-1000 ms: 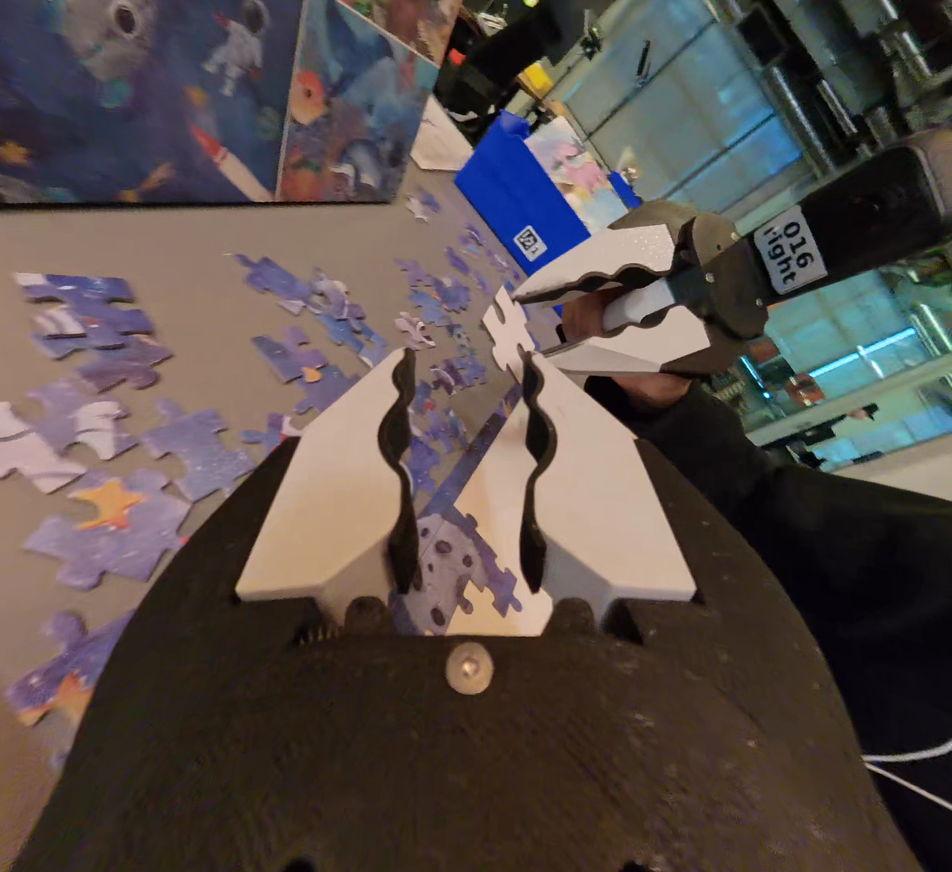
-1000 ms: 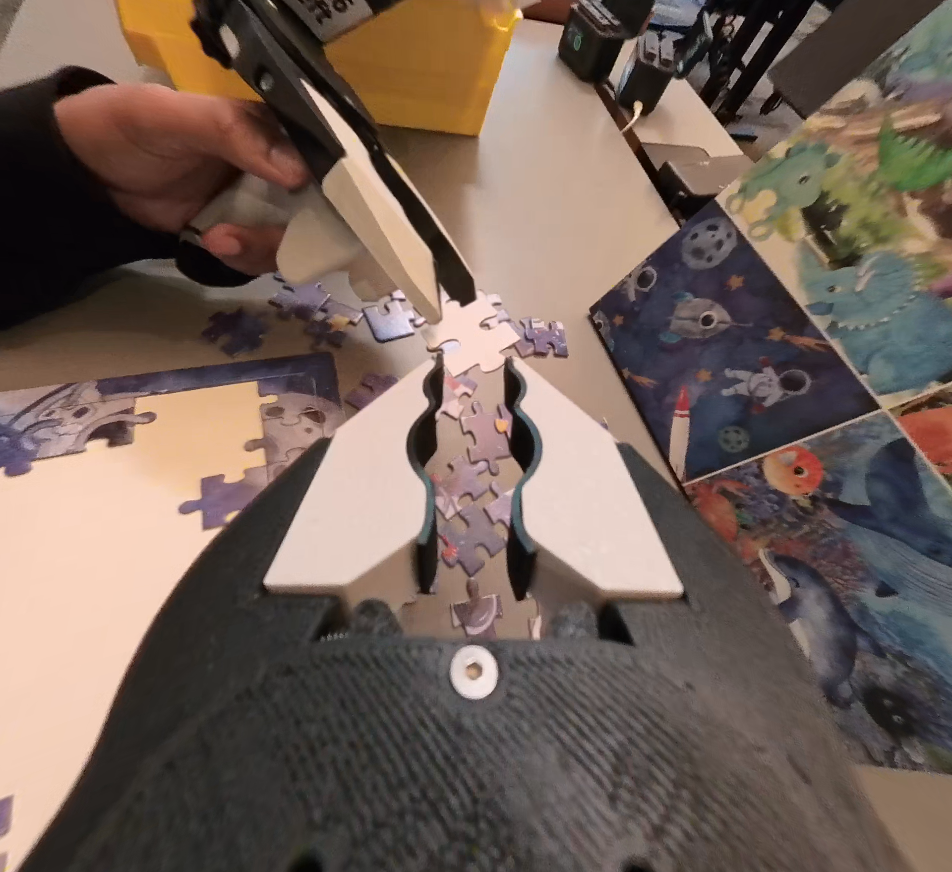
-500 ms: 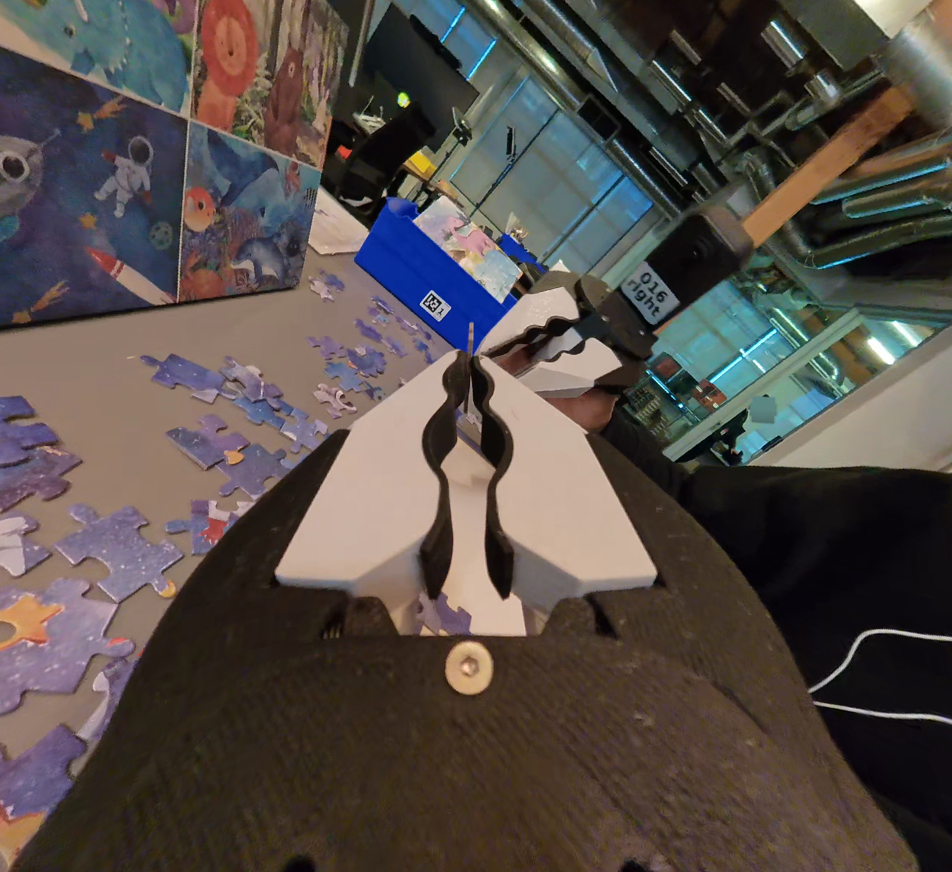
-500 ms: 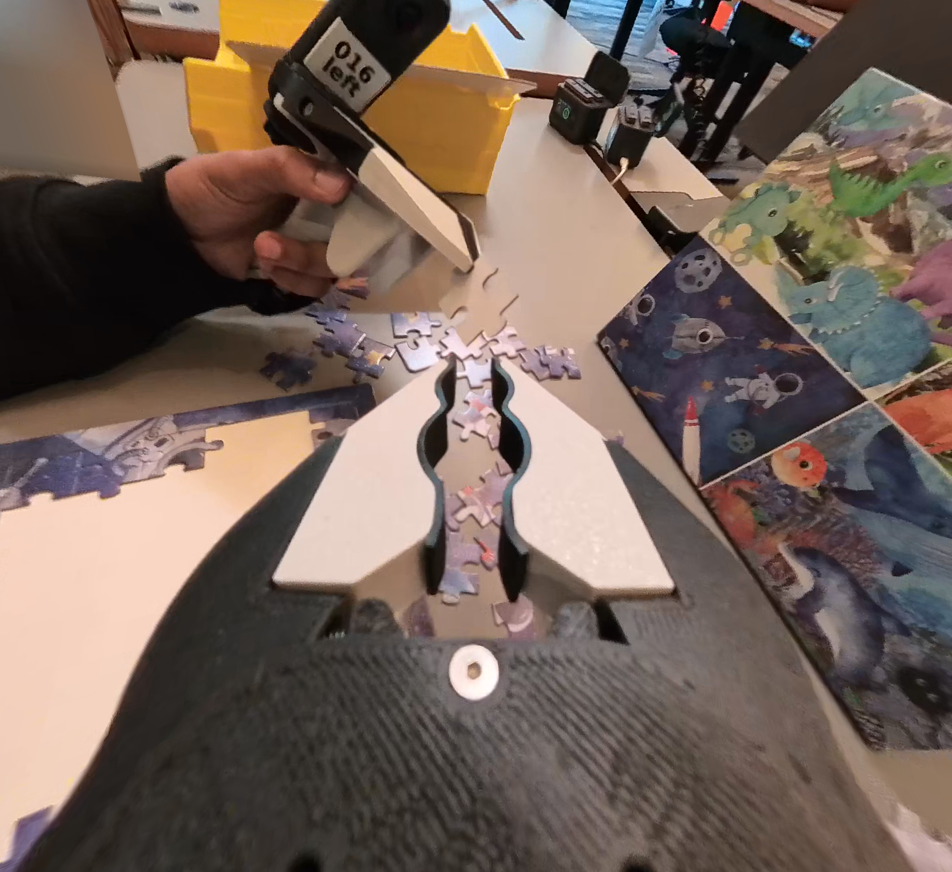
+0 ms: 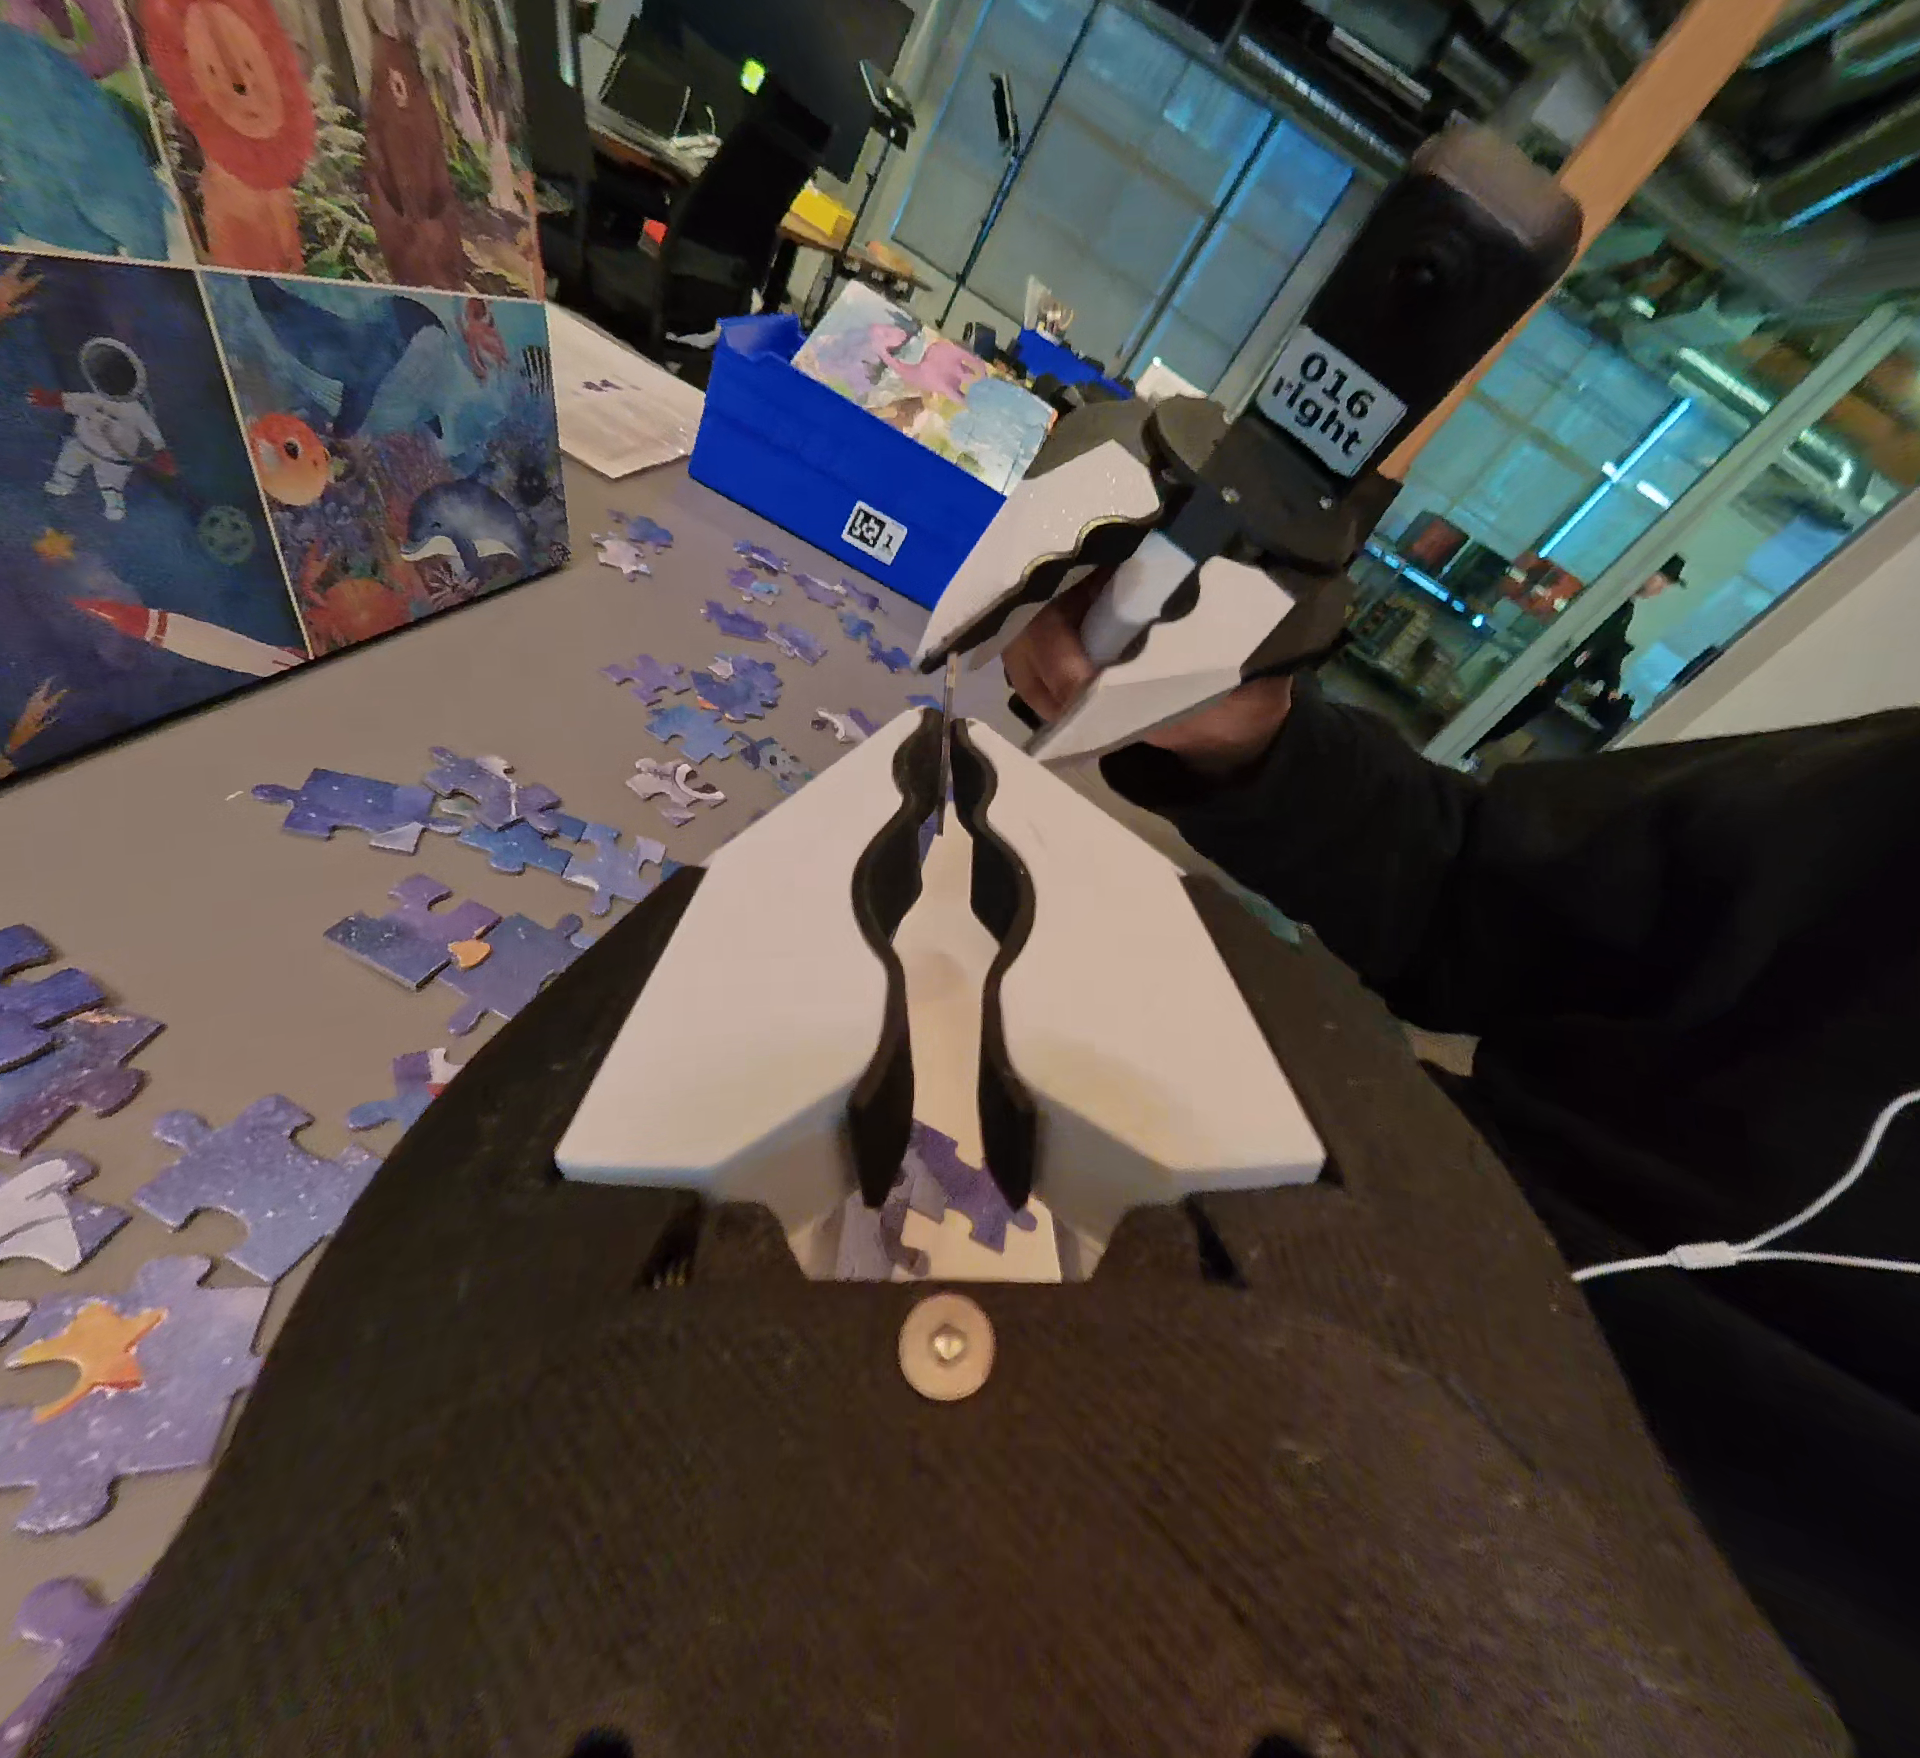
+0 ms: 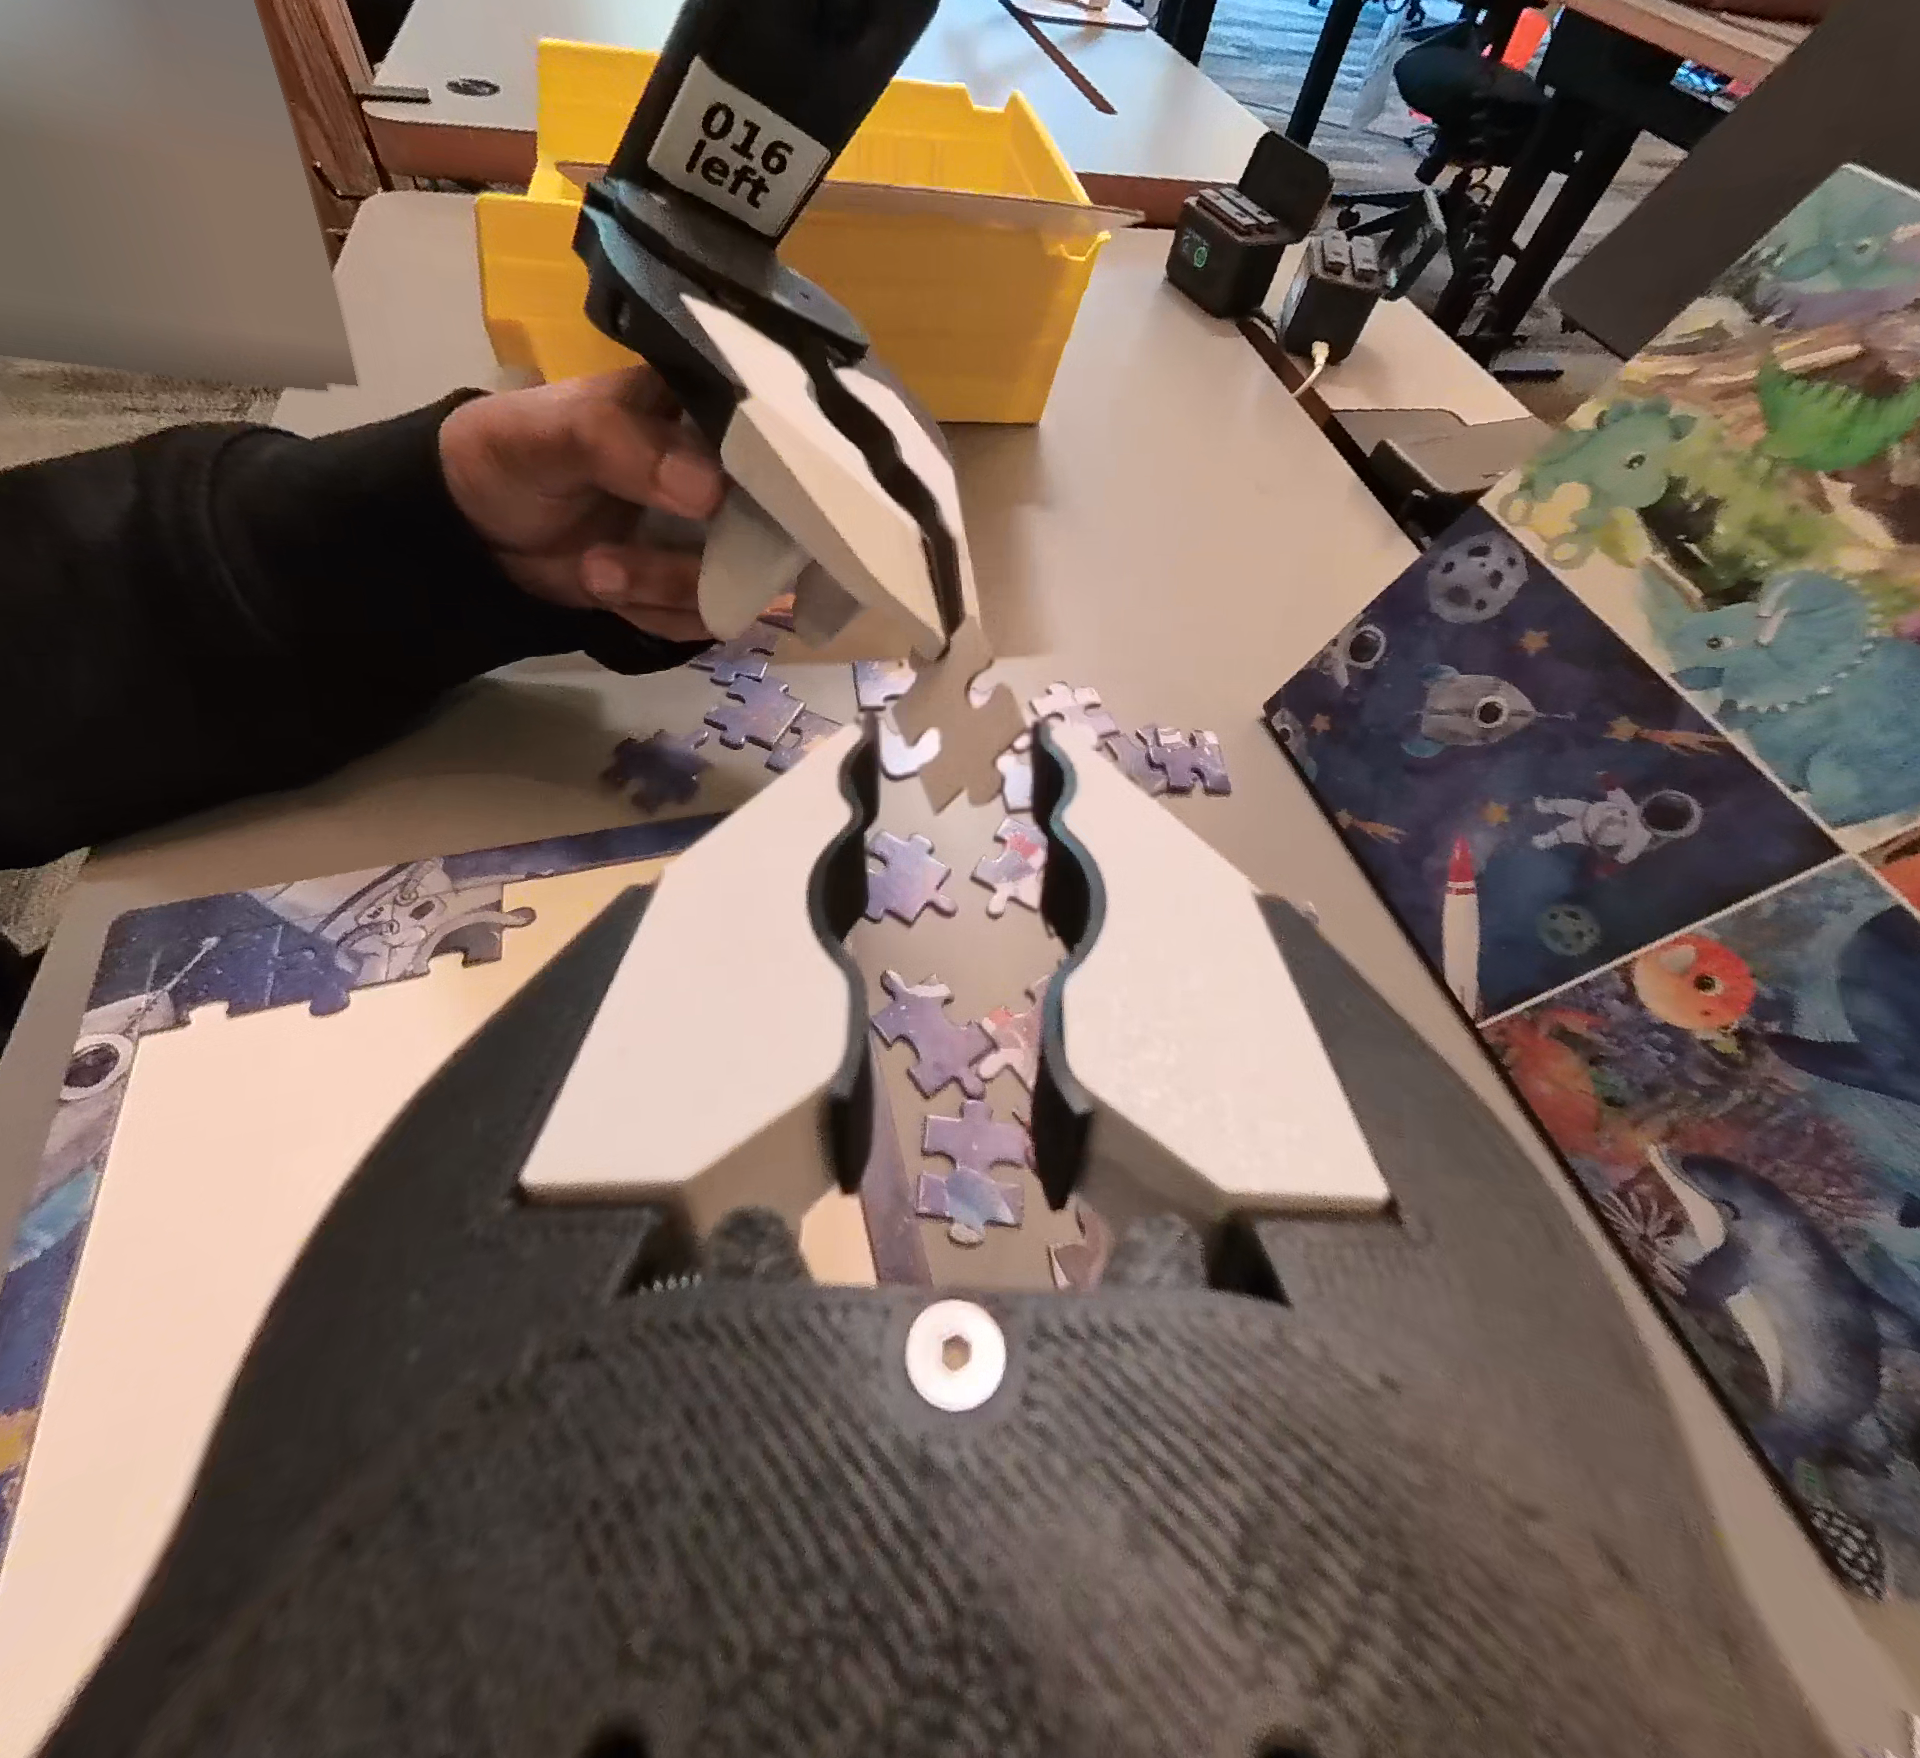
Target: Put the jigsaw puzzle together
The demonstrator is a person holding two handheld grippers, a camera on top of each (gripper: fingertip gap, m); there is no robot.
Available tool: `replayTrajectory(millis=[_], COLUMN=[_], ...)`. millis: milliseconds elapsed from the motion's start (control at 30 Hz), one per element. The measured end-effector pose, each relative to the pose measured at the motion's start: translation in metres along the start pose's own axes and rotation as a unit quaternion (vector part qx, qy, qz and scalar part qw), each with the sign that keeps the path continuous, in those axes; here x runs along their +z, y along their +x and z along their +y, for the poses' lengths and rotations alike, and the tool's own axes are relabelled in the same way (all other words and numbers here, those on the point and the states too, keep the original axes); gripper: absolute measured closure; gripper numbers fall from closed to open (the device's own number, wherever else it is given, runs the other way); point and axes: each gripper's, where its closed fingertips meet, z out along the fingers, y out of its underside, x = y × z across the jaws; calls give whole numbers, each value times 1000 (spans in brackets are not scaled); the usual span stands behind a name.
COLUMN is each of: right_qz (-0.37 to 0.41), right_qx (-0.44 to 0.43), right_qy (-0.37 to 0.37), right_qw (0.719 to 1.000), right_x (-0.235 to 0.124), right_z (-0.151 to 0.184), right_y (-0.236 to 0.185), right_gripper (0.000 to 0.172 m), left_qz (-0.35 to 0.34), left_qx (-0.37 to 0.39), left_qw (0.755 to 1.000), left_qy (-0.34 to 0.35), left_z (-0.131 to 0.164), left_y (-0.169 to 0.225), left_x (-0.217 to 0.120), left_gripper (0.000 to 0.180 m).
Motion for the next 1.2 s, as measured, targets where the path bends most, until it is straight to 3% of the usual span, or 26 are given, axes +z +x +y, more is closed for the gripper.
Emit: replayTrajectory(millis=[133,300,467,533,633,700,800,933,1067,1200], right_qz=[11,31,26,26,58,56,31,-20,-19,-18], right_qx=[-29,-56,-136,-212,-343,-387,-385,-342,-301,-197], right_qy=[-24,-47,-66,-96,-141,-146,-168,-171,-174,-173], right_qw=[999,997,988,972,927,909,907,924,937,965], right_x=[1,1,16,26,39,46,52,47,39,45], right_z=[6,16,41,59,80,85,99,104,103,106], right_y=[0,-4,-46,-67,-82,-91,-96,-106,-101,-94], right_gripper=[170,172,172,172,172,172,170,154,145,136], left_qz=[-16,-45,-42,-39,-43,-43,-43,-44,-43,-47], left_qx=[12,-16,-58,-61,-59,-58,-60,-63,-65,-63], left_qw=[1000,999,992,990,991,991,991,990,990,991], left_qy=[-18,27,107,119,115,111,113,121,118,111], left_z=[5,-7,-29,-33,-32,-30,-31,-33,-32,-29], left_y=[-4,-18,-25,-25,-25,-25,-25,-27,-27,-28], left_x=[2,-6,-28,-31,-29,-27,-27,-31,-30,-27], left_gripper=[179,144,136,136,136,137,137,138,138,138])
